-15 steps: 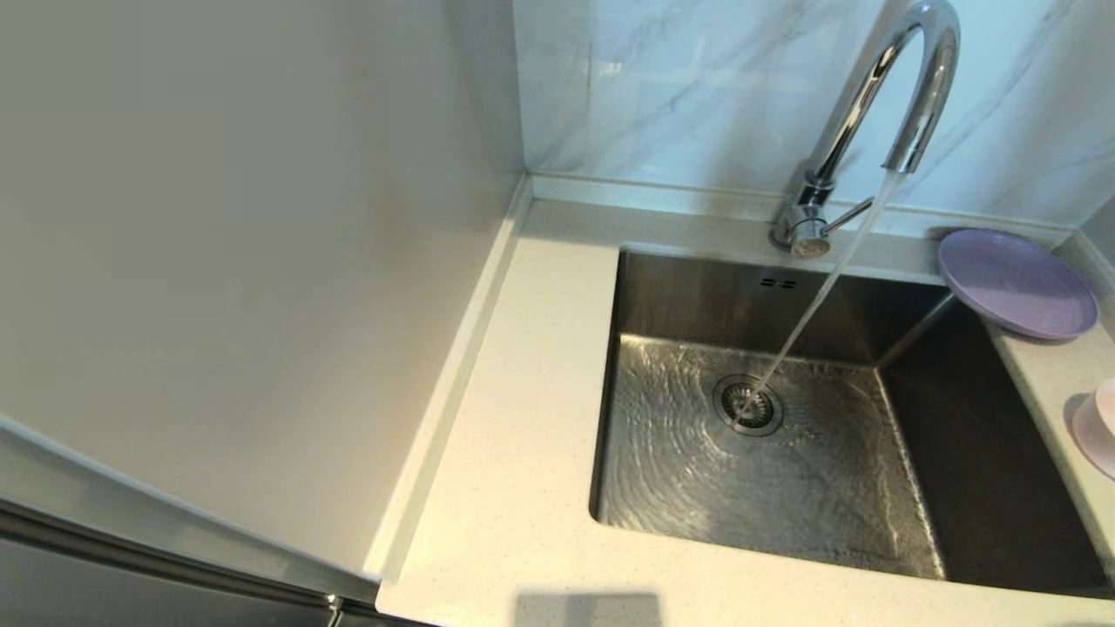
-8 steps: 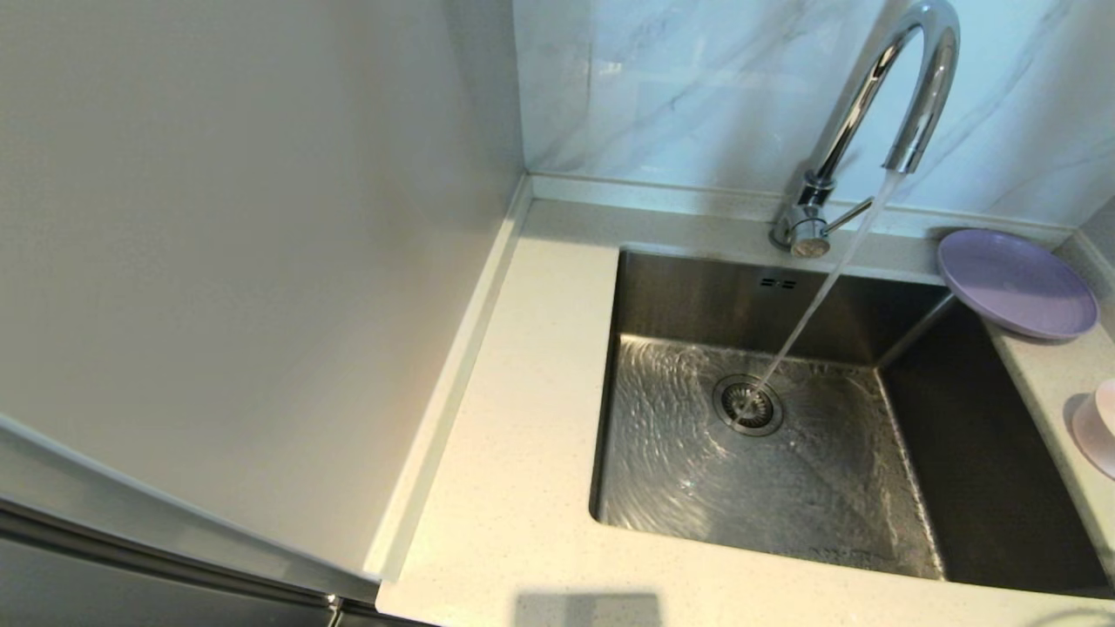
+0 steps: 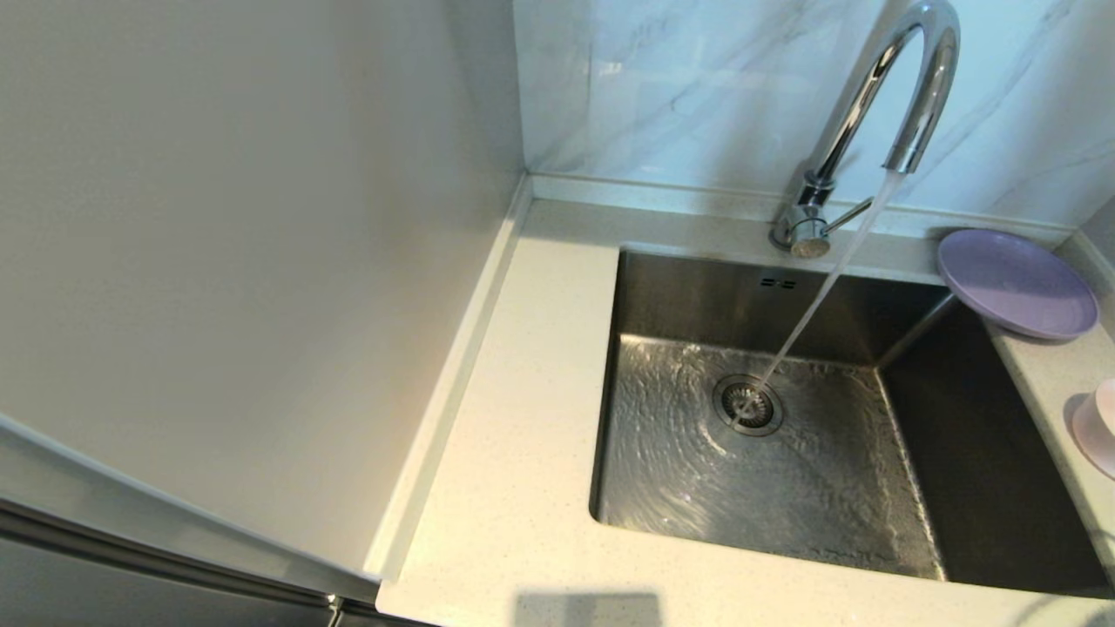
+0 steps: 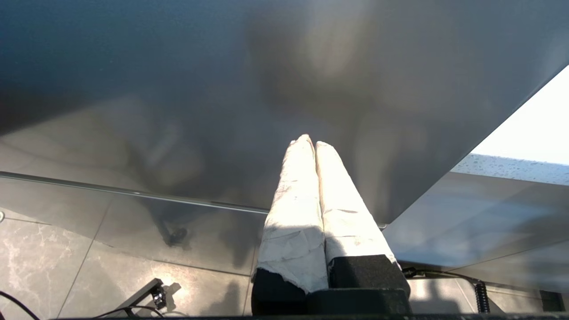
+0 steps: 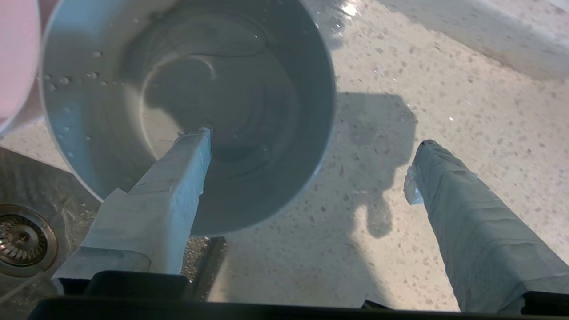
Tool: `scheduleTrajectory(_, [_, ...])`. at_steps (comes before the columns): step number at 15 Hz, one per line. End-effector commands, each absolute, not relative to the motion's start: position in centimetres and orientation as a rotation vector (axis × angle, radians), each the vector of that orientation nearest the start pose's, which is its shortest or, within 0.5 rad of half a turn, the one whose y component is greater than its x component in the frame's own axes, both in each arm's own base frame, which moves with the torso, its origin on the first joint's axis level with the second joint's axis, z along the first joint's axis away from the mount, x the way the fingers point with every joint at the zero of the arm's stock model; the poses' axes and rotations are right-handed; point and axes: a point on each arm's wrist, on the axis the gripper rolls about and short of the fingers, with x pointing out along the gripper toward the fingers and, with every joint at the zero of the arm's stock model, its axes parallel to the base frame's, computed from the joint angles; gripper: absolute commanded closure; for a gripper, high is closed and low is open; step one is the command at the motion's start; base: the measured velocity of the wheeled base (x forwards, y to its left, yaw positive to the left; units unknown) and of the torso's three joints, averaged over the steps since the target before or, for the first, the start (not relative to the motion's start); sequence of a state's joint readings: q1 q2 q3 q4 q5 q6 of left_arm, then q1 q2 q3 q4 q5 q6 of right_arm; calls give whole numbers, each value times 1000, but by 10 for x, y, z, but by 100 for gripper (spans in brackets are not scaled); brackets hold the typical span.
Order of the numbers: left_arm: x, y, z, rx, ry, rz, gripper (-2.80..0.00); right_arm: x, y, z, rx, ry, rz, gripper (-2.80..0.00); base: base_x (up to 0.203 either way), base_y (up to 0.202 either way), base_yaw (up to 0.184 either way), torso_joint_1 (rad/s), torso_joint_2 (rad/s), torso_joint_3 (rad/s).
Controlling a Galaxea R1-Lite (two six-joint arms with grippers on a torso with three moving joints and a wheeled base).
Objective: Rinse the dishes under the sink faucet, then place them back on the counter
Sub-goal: Pick up the bowl
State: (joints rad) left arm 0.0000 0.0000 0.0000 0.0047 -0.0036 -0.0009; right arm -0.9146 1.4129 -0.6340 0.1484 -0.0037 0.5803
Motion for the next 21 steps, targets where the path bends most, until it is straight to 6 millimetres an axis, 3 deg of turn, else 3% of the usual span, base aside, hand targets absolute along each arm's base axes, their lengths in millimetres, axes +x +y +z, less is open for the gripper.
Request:
scheduleTrajectory(1, [-23,0,75,-2,5,-3,0,121,-155,141,936,613,-1086,-280,0,0,0,0,0,0])
scheduleTrajectory(7, [-23,0,75,-2,5,-3,0,129,-158,134,939,656,-1068,-280,0,0,0,0,0,0])
scheduleTrajectory(8, [-23,0,75,-2,5,-3,0,130,-158,133,937,661,-1064,-128,0,0,0,0,0,0])
scheduleTrajectory(9, [-23,0,75,-2,5,-3,0,131,-159,133,937,665,-1063,0,0,0,0,0,0,0])
scheduleTrajectory(15, [-23,0,75,-2,5,-3,0,133,-163,129,922,647,-1078,0,0,0,0,0,0,0])
scheduleTrajectory(21, [-23,0,75,-2,5,-3,0,130,-167,128,833,608,-1211,0,0,0,0,0,0,0])
